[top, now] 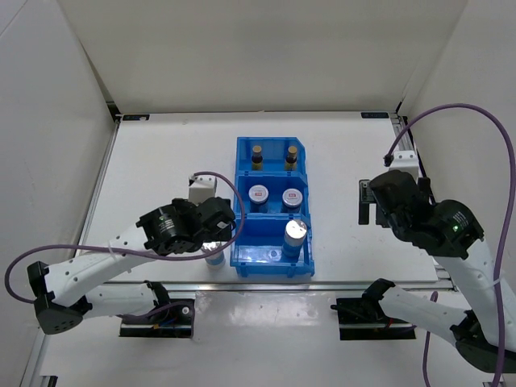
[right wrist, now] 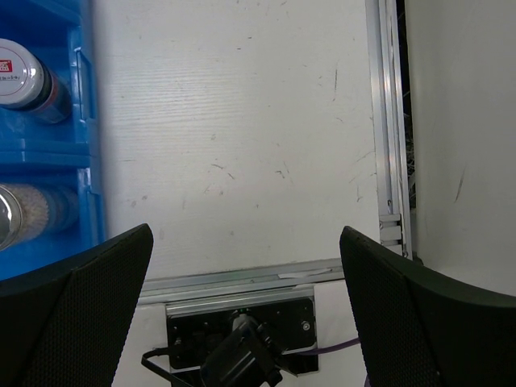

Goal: Organize the condiment bottles

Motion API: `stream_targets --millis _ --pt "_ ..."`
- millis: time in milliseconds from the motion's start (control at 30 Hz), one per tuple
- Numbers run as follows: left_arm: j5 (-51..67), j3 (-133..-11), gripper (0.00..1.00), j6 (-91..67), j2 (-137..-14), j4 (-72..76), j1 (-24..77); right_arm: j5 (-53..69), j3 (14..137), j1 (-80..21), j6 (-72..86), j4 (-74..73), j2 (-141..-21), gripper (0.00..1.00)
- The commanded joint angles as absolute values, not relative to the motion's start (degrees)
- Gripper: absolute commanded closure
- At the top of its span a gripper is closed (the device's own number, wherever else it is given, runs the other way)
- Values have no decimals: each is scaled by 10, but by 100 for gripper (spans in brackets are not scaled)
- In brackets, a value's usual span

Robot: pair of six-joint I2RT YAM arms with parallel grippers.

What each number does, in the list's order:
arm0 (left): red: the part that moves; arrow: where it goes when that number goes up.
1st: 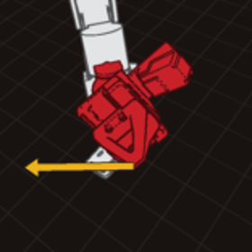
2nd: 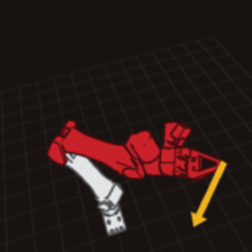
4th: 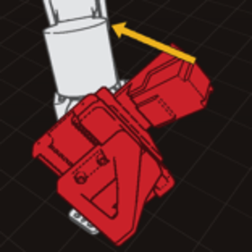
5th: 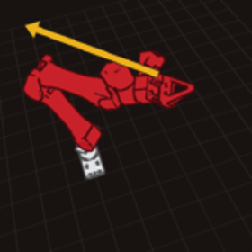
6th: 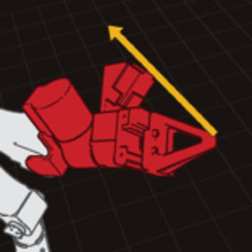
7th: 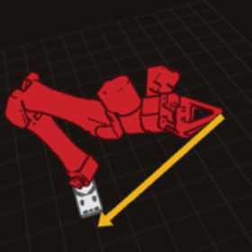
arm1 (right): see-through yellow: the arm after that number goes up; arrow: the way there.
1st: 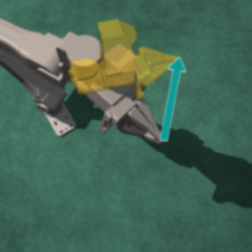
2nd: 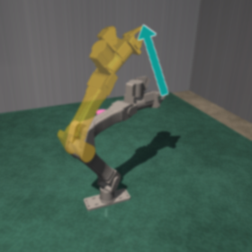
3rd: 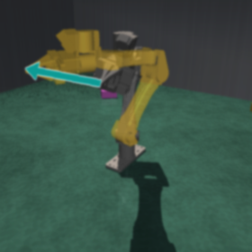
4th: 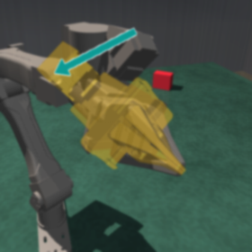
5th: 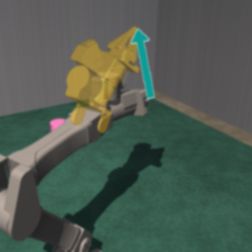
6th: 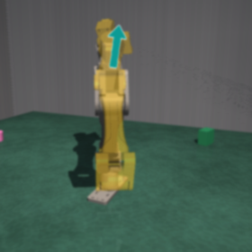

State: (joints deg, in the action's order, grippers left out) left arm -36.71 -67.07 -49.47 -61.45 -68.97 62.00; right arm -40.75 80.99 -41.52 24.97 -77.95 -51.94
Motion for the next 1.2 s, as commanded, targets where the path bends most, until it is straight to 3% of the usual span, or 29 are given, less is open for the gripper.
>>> stream_targets --millis 0,433,500,533,667,700,800,1033,1167 --pt "-357 -656 0 -510 -614 -685 602 -419 808 -415 246 -795 -510 0" --pt "-231 -546 0 -455 -620 -555 515 -419 797 -415 241 -784 -499 0" --pt "-223 -534 4 -455 -625 -555 509 -419 797 -415 241 -784 -499 0" --pt "-218 -533 7 -455 -625 -549 509 -419 797 -415 241 -784 -499 0" --pt "-213 -540 39 -443 -625 -549 509 -419 792 -415 241 -779 -494 0" --pt "-213 -549 51 -443 -620 -549 509 -419 792 -415 241 -779 -494 0" --pt "-213 -581 68 -431 -607 -562 509 -419 792 -415 241 -779 -494 0" --pt "-246 -757 85 -356 -624 -620 509 -414 792 -415 236 -773 -494 0" --pt "-272 -854 89 -322 -656 -648 516 -414 792 -415 236 -773 -494 0"
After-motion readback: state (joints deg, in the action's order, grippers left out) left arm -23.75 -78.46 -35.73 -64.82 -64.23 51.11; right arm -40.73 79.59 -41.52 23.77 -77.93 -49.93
